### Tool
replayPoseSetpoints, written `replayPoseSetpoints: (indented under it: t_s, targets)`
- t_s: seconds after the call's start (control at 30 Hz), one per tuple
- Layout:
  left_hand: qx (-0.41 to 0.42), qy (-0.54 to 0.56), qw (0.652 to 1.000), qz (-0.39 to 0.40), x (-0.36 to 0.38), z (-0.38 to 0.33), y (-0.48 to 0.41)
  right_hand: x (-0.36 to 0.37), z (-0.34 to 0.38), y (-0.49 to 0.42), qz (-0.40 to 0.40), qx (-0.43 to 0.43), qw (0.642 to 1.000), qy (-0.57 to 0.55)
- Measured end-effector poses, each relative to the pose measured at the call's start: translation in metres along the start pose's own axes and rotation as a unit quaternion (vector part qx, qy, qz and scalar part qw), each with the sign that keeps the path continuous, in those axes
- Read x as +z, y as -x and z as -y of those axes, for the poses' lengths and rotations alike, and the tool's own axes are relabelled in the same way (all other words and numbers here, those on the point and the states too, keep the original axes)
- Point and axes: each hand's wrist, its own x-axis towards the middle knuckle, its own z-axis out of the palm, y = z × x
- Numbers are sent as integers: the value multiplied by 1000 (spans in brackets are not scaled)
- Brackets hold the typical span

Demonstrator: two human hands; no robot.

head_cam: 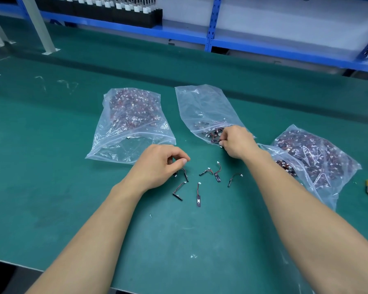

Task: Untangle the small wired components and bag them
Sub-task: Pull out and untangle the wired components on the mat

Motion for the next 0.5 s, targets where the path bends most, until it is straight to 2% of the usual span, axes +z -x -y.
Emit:
replayPoseSetpoints:
  t_s: [0.2,0.5]
  targets:
    - [-1,2,1000,3,0,0,-1,-3,1,3,25,-20,999,4]
    - [-10,14,1000,-8,1,0,0,-8,-3,18,-67,42,992,-100]
